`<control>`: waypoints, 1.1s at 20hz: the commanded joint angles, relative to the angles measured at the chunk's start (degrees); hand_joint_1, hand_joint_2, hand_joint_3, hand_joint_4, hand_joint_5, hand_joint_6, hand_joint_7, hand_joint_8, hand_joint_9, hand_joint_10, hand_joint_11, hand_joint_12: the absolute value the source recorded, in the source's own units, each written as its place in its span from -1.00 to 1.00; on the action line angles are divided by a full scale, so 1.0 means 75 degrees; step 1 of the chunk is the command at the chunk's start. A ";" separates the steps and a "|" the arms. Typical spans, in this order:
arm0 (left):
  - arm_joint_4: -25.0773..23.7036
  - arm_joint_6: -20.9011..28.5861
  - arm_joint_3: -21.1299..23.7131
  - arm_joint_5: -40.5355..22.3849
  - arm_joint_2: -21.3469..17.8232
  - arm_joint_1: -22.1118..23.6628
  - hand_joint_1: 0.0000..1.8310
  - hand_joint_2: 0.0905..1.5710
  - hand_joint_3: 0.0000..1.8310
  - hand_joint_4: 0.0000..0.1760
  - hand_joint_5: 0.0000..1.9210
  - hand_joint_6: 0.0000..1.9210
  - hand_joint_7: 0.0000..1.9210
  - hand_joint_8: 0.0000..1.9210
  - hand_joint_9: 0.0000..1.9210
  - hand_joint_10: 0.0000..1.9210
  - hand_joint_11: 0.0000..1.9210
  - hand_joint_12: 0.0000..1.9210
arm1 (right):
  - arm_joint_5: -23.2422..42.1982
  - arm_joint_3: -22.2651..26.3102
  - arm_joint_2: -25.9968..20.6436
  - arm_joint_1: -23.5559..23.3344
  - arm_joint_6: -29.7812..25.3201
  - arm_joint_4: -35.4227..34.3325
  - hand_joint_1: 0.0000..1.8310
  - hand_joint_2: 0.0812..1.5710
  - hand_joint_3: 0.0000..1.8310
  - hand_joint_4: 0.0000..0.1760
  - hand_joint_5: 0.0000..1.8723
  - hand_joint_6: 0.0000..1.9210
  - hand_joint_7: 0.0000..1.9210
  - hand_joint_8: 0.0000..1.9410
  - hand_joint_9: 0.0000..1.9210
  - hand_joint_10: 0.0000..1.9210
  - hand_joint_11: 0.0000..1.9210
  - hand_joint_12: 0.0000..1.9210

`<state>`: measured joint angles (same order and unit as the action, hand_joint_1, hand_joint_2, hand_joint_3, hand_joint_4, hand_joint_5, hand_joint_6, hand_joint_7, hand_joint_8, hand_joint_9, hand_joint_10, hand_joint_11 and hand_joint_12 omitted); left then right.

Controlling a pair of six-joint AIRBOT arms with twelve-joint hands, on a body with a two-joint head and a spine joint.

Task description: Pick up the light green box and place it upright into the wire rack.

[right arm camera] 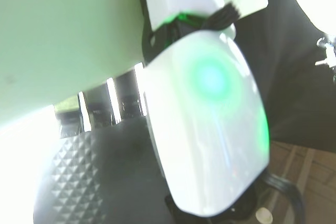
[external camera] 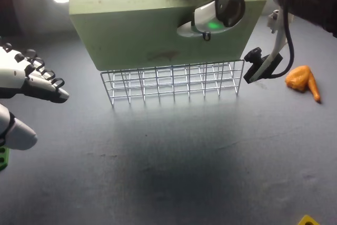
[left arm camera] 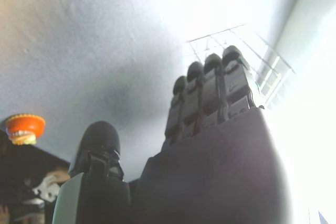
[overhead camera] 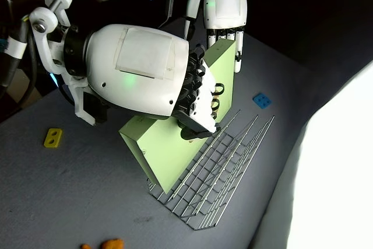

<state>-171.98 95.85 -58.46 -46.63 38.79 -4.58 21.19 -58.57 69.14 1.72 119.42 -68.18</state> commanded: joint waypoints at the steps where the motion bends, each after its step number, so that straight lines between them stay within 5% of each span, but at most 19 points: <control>1: -0.0079 -0.0022 -0.0029 0.0486 -0.0003 0.0048 -0.87 0.63 -1.00 -1.00 -0.93 -1.00 -0.90 -1.00 -0.96 -1.00 -1.00 -1.00 | 0.0350 -0.0013 -0.0013 -0.0084 -0.0079 0.0297 0.51 0.37 -1.00 -1.00 0.00 -0.08 0.07 -0.03 -0.01 0.31 -0.26 0.51; 16: -0.0079 -0.0046 -0.0114 0.0487 0.0023 -0.0030 -0.85 0.61 -1.00 -1.00 -0.85 -0.98 -0.82 -0.99 -0.87 -0.98 -0.98 -0.99 | -0.0138 -0.0692 0.0304 0.0329 -0.0815 0.0288 0.51 0.38 -1.00 -1.00 0.02 -0.15 0.04 0.05 -0.03 0.34 -0.22 0.46; 18: -0.0079 -0.0046 -0.0125 0.0487 0.0024 -0.0031 -0.84 0.61 -1.00 -1.00 -0.84 -0.99 -0.77 -0.98 -0.81 -0.99 -1.00 -0.82 | -0.0142 -0.0765 0.0351 0.0356 -0.0882 0.0288 0.51 0.39 -1.00 -1.00 -0.06 -0.01 0.07 -0.03 -0.04 0.36 -0.28 0.51; 22: -0.0079 -0.0046 -0.0134 0.0487 0.0029 -0.0031 -0.82 0.61 -1.00 -1.00 -0.83 -1.00 -0.77 -1.00 -0.81 -0.99 -1.00 -0.79 | -0.0147 -0.0955 0.0522 0.0455 -0.1057 0.0290 0.51 0.39 -1.00 -1.00 0.01 -0.13 0.03 0.05 -0.07 0.40 -0.29 0.54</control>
<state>-172.07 95.72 -59.35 -46.52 38.83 -5.30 17.50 -65.84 73.45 5.74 112.27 -67.51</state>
